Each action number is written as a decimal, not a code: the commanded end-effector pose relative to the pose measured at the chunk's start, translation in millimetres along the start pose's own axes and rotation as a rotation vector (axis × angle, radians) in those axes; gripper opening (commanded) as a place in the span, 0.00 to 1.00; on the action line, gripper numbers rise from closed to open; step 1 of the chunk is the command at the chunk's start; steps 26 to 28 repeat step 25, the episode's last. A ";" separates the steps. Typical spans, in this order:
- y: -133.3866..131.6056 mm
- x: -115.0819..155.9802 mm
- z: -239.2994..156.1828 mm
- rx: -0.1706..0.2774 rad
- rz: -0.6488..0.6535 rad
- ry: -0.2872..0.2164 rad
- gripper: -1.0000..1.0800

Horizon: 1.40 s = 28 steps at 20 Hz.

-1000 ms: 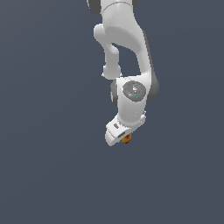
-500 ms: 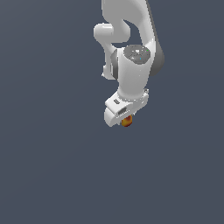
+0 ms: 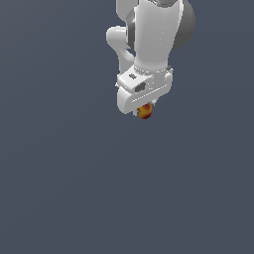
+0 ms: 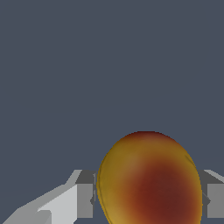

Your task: Pick up the object and move it to a goal position.

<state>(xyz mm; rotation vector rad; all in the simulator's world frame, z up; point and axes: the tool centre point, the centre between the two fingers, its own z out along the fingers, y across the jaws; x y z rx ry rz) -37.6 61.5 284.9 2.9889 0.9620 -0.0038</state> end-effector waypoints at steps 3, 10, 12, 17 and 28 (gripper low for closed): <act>-13.1 -18.8 -47.9 0.000 -0.001 0.002 0.00; -29.9 -43.1 -112.0 0.001 -0.001 0.003 0.00; -33.3 -48.8 -127.0 0.001 -0.001 0.003 0.00; -39.9 -58.5 -154.9 0.001 -0.001 0.003 0.00; -43.2 -64.1 -171.7 0.001 0.000 0.003 0.00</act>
